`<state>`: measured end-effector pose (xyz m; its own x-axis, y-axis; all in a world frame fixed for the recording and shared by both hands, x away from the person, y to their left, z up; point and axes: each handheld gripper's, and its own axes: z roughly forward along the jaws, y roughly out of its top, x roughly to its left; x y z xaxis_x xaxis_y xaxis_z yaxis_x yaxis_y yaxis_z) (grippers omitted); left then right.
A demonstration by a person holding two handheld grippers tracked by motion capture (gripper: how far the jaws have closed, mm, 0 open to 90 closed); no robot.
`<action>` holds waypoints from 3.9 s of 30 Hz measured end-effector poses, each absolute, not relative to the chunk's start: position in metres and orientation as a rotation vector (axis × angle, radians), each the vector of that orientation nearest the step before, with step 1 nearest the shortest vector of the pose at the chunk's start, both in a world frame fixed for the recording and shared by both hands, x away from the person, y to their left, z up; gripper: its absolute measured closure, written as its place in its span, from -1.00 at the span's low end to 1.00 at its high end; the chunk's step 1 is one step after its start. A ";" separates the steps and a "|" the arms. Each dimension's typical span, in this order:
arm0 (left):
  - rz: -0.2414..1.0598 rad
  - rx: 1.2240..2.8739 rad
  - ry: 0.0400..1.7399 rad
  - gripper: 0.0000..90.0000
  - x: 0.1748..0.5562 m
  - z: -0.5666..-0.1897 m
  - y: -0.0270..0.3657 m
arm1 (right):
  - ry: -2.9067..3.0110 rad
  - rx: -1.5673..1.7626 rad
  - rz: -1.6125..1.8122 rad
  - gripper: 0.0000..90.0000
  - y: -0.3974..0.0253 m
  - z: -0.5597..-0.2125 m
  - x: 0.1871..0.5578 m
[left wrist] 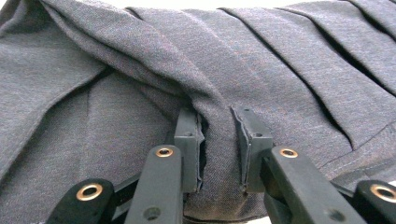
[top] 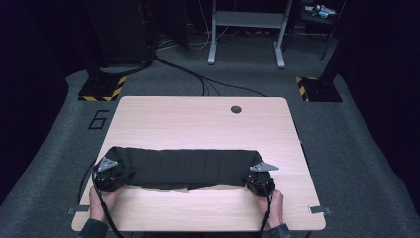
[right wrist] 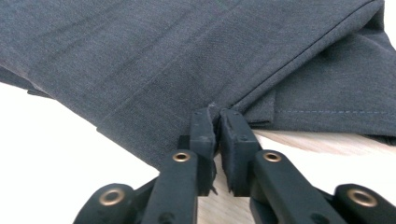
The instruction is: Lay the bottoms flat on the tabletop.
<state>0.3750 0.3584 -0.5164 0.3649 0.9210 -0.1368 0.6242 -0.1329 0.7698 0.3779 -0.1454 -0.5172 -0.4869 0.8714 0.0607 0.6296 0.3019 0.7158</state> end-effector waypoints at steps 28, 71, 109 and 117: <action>0.393 1.841 1.257 0.63 0.369 -0.522 0.324 | 2.116 1.462 1.057 -0.25 -0.184 -0.499 0.376; 0.473 1.904 1.189 0.20 0.338 -0.511 0.308 | 2.173 1.518 1.043 -0.11 -0.199 -0.515 0.346; 0.493 1.895 1.143 0.79 0.361 -0.461 0.316 | 2.026 1.305 1.111 0.86 -0.188 -0.460 0.352; 0.457 1.909 1.144 0.80 0.399 -0.432 0.316 | 2.053 1.296 1.091 0.88 -0.185 -0.429 0.388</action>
